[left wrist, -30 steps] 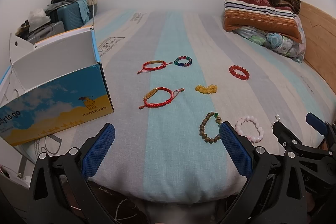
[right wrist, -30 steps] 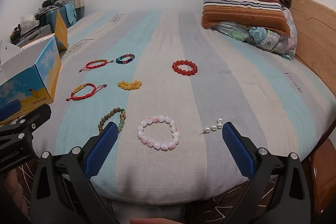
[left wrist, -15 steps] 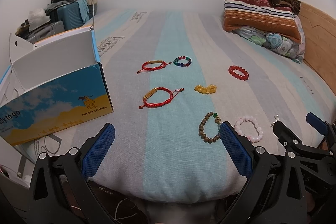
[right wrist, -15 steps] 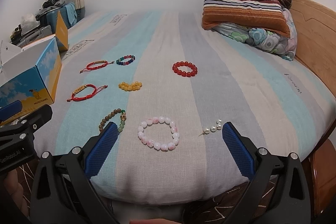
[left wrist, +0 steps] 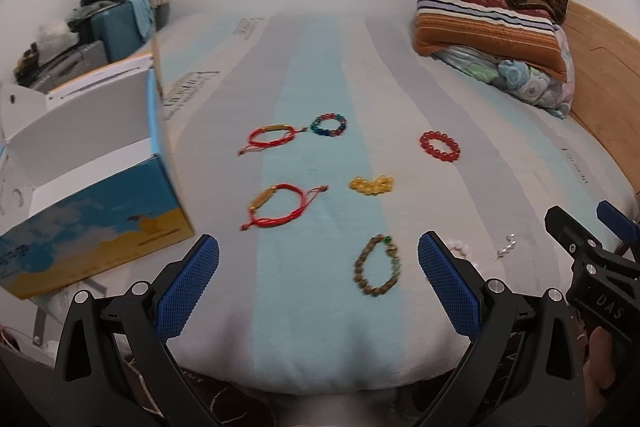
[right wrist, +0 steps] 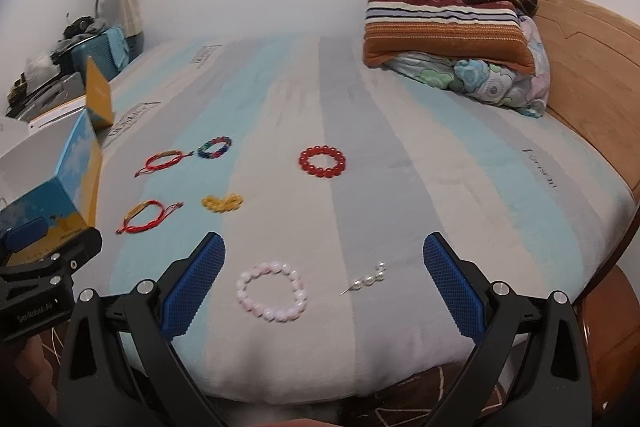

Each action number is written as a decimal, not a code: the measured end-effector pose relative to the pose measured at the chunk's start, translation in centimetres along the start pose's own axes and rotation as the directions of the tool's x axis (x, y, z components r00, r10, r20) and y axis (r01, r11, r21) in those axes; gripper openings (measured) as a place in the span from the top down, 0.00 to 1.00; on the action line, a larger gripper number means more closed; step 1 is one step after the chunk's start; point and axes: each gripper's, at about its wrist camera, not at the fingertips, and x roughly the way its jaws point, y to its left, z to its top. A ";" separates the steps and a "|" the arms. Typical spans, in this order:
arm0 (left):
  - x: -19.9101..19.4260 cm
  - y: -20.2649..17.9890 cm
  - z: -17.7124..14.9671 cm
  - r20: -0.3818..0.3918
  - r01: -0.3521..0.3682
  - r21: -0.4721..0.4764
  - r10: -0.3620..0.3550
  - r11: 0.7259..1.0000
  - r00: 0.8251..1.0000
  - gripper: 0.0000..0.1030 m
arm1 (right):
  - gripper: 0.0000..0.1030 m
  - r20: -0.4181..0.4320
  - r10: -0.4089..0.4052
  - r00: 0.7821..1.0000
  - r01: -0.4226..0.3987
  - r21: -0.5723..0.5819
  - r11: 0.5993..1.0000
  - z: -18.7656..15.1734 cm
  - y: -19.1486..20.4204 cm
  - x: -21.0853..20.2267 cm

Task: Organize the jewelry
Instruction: 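Grasp the pearl earring with the right tool while the left tool grasps the brown bead bracelet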

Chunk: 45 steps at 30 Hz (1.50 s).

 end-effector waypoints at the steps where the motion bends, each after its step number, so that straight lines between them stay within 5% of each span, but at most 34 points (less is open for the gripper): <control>1: 0.4 -0.4 0.4 -0.011 -0.001 0.008 0.001 1.000 1.000 0.05 | 0.07 -0.014 -0.005 1.000 0.005 0.003 1.000 0.4 -0.3 0.4; 10: 4.8 -2.7 2.5 -0.075 0.006 0.058 -0.002 0.998 0.997 0.05 | 0.07 -0.131 -0.044 0.990 0.048 0.027 0.998 1.9 -2.3 5.1; 29: 13.0 -2.4 -0.6 -0.226 0.016 0.061 -0.002 0.998 0.974 0.06 | 0.10 -0.307 -0.032 0.951 0.056 0.067 0.996 -2.3 -4.1 13.3; 45: 15.7 -3.4 -1.7 -0.272 0.006 0.089 0.019 0.996 0.962 0.07 | 0.35 -0.404 -0.018 0.915 0.053 0.075 0.996 -3.4 -4.3 15.8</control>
